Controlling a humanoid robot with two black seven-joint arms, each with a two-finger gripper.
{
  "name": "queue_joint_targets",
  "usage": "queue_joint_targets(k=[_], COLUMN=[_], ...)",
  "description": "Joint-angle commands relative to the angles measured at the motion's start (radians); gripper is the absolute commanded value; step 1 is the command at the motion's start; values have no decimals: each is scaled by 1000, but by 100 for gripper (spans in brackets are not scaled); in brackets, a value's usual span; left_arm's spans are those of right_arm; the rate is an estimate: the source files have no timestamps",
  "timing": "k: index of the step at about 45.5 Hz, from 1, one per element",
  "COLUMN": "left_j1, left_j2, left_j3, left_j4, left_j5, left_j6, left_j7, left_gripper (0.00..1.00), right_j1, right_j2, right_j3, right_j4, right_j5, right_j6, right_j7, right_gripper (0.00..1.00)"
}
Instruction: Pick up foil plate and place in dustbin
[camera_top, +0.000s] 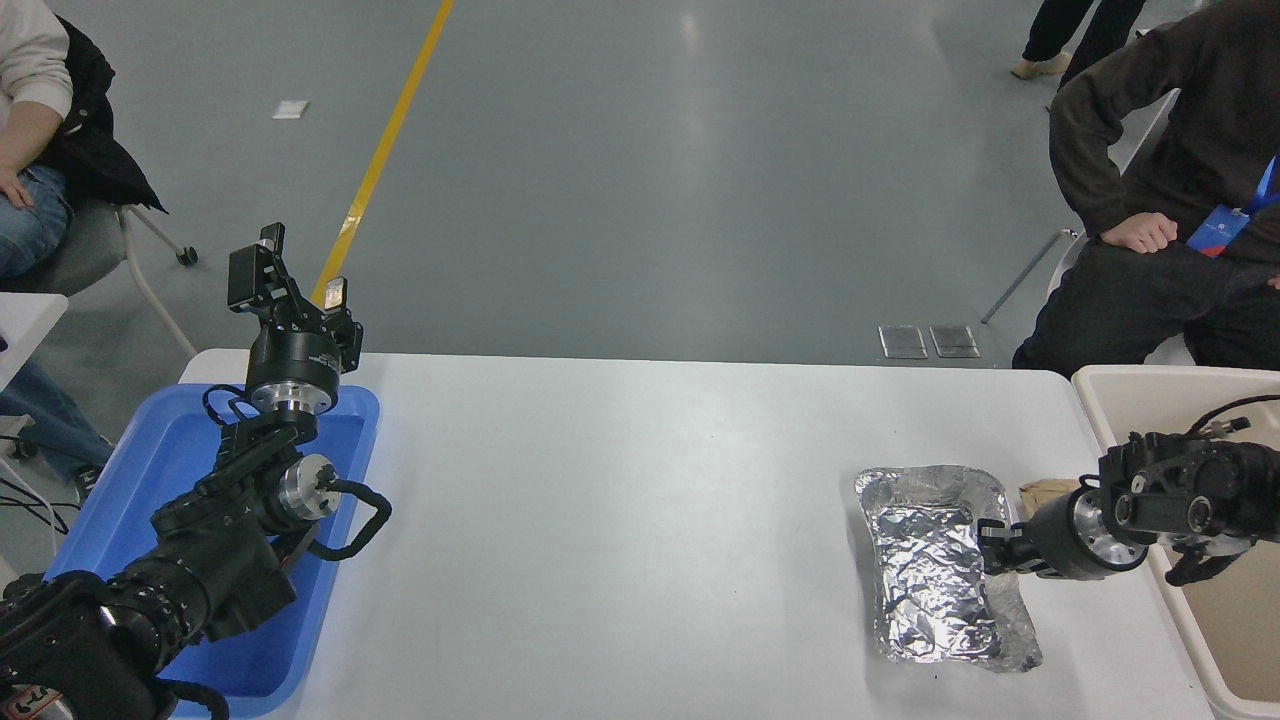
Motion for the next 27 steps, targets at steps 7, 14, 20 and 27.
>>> queue_joint_targets(k=[7, 14, 20, 27], left_j1=[0, 0, 0, 1], left_j2=[0, -2, 0, 0], left_j3=[1, -1, 1, -1], left_j4=[0, 0, 0, 0], left_j5=[0, 0, 0, 0], left_j6=[0, 0, 0, 0], left_j7=[0, 0, 0, 0], left_gripper=[100, 100, 100, 100], right_j1=[357, 515, 634, 778], right_j2=[-41, -41, -43, -43], right_j3=[-177, -227, -258, -298], right_j4=[251, 311, 339, 348], right_j5=[-26, -41, -73, -89], right_j6=[33, 79, 147, 251], right_j7=[3, 1, 1, 1], right_gripper=[0, 0, 0, 0])
